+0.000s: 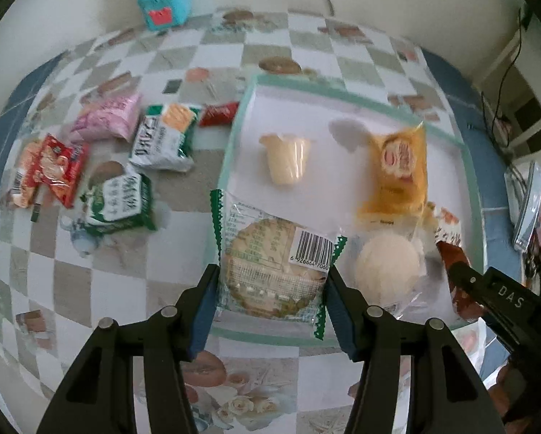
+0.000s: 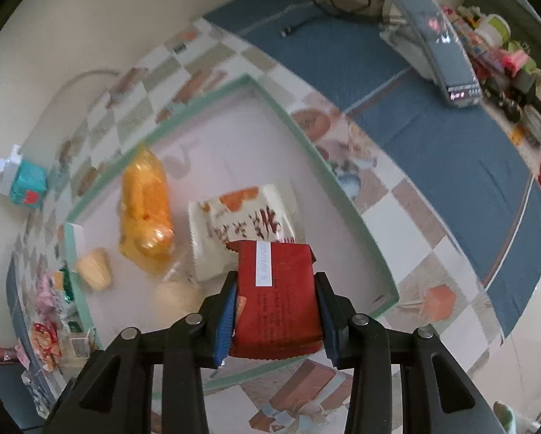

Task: Organize snacks
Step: 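Carry the cracker packet and red package over the white tray and open both tools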

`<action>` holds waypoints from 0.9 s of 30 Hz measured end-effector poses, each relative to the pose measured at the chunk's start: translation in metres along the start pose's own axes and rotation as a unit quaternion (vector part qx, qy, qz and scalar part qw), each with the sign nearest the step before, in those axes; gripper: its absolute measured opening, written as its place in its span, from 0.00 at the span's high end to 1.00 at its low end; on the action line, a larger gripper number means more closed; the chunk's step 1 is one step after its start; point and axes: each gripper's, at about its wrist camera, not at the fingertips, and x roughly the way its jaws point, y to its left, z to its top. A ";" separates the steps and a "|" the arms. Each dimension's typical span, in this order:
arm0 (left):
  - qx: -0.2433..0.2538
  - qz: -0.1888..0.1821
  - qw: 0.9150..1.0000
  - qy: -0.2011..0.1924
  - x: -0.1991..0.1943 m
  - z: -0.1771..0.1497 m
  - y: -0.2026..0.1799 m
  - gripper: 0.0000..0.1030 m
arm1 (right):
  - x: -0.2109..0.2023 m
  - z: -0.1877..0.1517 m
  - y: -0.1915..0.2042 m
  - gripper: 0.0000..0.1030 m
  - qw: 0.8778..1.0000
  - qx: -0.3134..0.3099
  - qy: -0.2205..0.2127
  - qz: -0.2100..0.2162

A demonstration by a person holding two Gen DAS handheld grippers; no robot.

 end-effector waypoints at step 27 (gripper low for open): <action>-0.020 -0.002 1.000 -0.005 -0.015 0.003 0.018 0.28 | -0.051 0.003 0.018 0.38 0.997 -0.029 -0.073 -0.002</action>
